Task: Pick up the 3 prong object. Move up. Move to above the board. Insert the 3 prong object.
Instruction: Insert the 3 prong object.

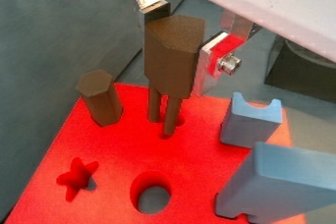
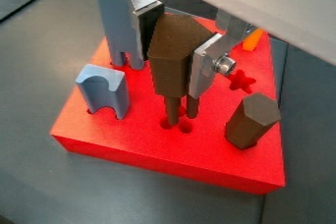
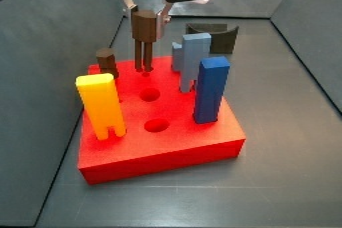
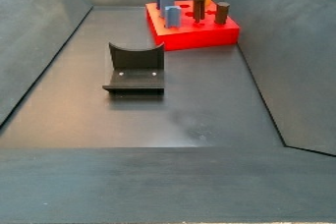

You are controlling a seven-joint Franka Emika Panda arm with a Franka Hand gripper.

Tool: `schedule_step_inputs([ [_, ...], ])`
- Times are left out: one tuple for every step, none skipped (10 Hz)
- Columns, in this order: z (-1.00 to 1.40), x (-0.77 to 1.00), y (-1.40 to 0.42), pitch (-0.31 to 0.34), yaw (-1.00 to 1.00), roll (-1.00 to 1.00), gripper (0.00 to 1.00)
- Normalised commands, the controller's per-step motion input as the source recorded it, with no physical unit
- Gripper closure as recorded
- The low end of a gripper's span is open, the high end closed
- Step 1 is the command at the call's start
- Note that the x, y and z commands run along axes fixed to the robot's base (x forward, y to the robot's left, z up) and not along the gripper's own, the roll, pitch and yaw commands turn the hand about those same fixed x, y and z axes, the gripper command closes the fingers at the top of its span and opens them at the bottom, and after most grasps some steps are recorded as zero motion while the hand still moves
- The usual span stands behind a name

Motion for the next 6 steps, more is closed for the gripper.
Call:
schedule_step_inputs([
  [-0.34, 0.16, 0.08, 0.000, -0.95, 0.00, 1.00],
  [-0.36, 0.01, 0.00, 0.000, -1.00, 0.00, 1.00],
  [-0.25, 0.00, 0.00, -0.020, -1.00, 0.00, 1.00],
  [0.00, 0.00, 0.00, 0.000, 0.00, -0.01, 1.00],
  [-0.28, -0.37, -0.01, -0.090, -0.37, -0.07, 1.00],
  [-0.44, -0.49, -0.13, -0.267, -0.45, -0.09, 1.00],
])
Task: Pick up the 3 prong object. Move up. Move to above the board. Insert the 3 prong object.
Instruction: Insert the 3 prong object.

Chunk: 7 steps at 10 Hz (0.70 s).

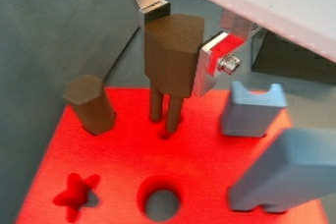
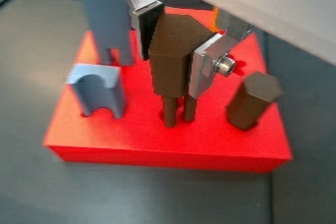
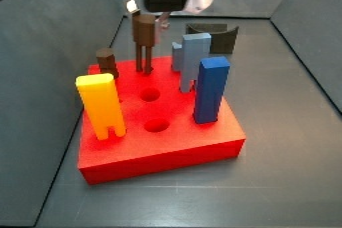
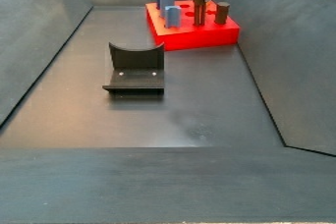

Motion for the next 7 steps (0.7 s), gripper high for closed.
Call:
schedule_step_inputs([
  [0.00, 0.06, 0.00, 0.000, -0.01, -0.05, 1.00],
  [-0.18, 0.00, 0.00, -0.066, -0.04, -0.07, 1.00],
  [-0.25, 0.11, -0.11, -0.106, -0.16, -0.05, 1.00],
  [-0.13, 0.29, -0.12, -0.027, -0.10, -0.04, 1.00],
  [-0.05, 0.00, 0.00, 0.000, 0.00, 0.00, 1.00],
  [-0.28, 0.00, 0.00, -0.027, -0.23, 0.00, 1.00],
  [-0.53, -0.25, 0.12, -0.060, -0.68, 0.00, 1.00],
])
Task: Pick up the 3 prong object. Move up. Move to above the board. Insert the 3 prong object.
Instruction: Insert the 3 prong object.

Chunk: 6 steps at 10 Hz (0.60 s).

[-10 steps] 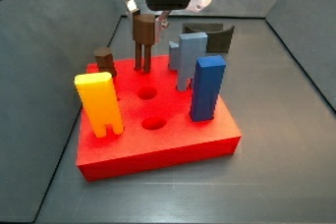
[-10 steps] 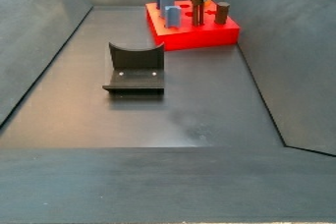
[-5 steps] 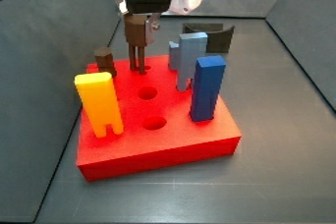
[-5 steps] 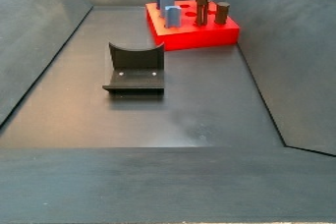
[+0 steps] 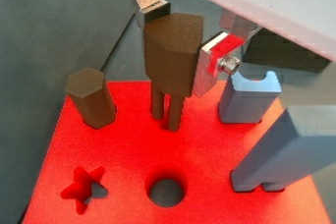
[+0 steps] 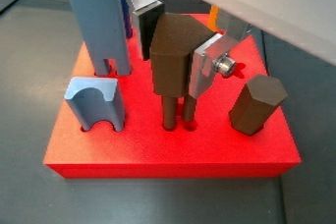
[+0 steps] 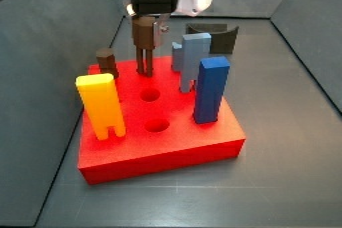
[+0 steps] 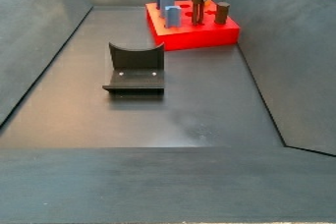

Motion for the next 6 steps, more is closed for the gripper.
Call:
schedule_step_inputs([
  [-0.61, -0.37, 0.09, -0.063, -0.83, 0.00, 1.00],
  [-0.11, -0.11, 0.00, -0.019, -0.53, 0.00, 1.00],
  [-0.07, 0.00, -0.05, 0.000, 0.00, 0.00, 1.00],
  [-0.23, 0.12, -0.19, -0.011, -0.04, 0.00, 1.00],
  [-0.25, 0.27, -0.33, -0.001, -0.40, 0.00, 1.00],
  [0.00, 0.20, -0.02, 0.000, -0.43, 0.00, 1.00],
])
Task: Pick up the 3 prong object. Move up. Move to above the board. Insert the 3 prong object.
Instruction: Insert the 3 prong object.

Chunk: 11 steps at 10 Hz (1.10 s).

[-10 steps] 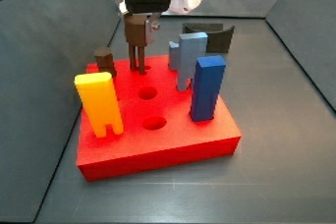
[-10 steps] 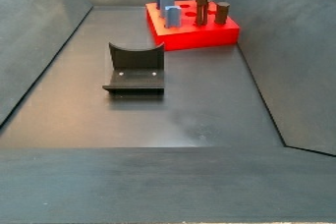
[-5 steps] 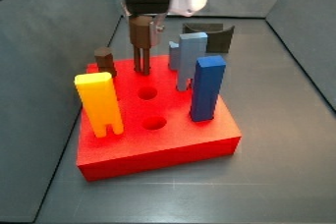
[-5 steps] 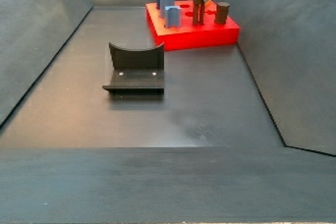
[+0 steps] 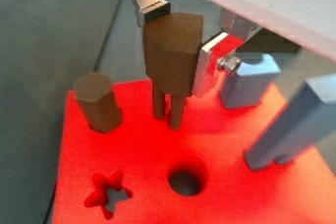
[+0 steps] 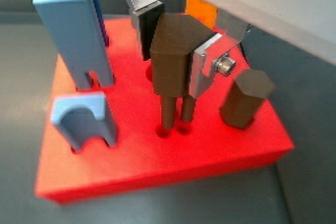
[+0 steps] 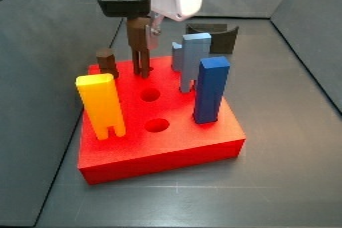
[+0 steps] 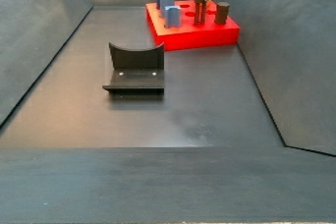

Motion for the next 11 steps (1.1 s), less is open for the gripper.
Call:
schedule_step_inputs([
  [-0.06, 0.00, 0.03, 0.000, 0.00, 0.01, 1.00],
  [-0.37, 0.00, 0.32, 0.000, -0.09, 0.13, 1.00],
  [-0.15, -0.09, 0.23, 0.000, -0.04, 0.07, 1.00],
  [-0.11, 0.00, -0.08, 0.000, 0.00, 0.00, 1.00],
  [-0.27, 0.00, -0.03, 0.000, -0.09, 0.00, 1.00],
  [-0.45, -0.05, -0.15, -0.024, -0.38, -0.01, 1.00],
  [-0.17, 0.00, -0.01, 0.000, -0.35, -0.02, 1.00],
  [-0.06, 0.00, 0.00, 0.000, 0.00, 0.00, 1.00],
  [-0.37, 0.00, 0.00, -0.017, -0.03, 0.00, 1.00],
  [-0.51, 0.00, 0.04, -0.001, -0.09, 0.00, 1.00],
  [-0.31, 0.00, 0.00, -0.041, -0.05, 0.01, 1.00],
])
